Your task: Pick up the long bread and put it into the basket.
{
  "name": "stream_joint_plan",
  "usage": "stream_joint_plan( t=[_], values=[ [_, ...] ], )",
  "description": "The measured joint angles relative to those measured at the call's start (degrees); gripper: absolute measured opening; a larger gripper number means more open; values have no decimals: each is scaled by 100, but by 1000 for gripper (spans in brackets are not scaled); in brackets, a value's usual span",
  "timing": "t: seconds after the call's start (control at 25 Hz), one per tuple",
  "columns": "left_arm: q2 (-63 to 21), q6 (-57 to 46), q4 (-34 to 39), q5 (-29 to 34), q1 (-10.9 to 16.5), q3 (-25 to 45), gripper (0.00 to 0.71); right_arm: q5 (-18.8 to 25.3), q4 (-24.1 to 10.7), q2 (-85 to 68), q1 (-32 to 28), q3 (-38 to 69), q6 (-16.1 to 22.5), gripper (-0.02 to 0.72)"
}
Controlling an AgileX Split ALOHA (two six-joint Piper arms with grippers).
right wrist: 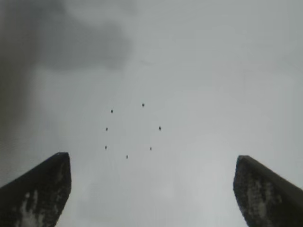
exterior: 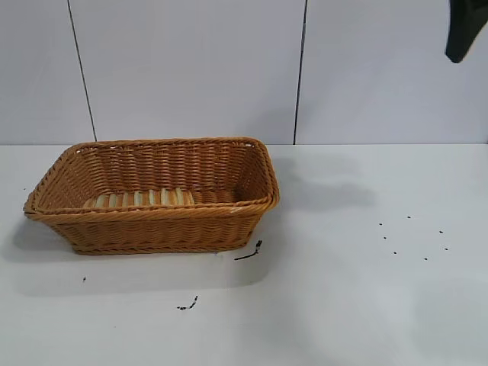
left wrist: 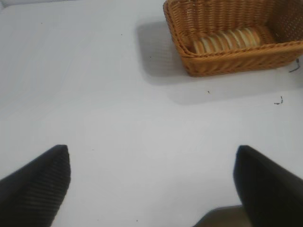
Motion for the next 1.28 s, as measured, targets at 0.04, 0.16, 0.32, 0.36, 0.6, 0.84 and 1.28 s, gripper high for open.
stream_joint_plan(
  t=[0.04,0.16,0.32,0.36,0.6,0.84,1.28],
  values=[
    [0,0,0,0,0,0,696,4,0,-326,0,349,0,638],
    [0,0,0,0,0,0,696,-182,0,-1261,0,1271,0,638],
    [0,0,0,0,0,0,696,-583,7,-2582,0,2268,0,638],
    [0,0,0,0,0,0,696,-635,20,-2868,0,2478,0,638],
    [0,0,0,0,0,0,696,-802,164,-4775,0,3330,0,638],
    [0,0,0,0,0,0,696,-1008,260,-5969,0,3455,0,638],
    [0,0,0,0,0,0,696,-1028,274,-7126,0,3455,0,638]
  ],
)
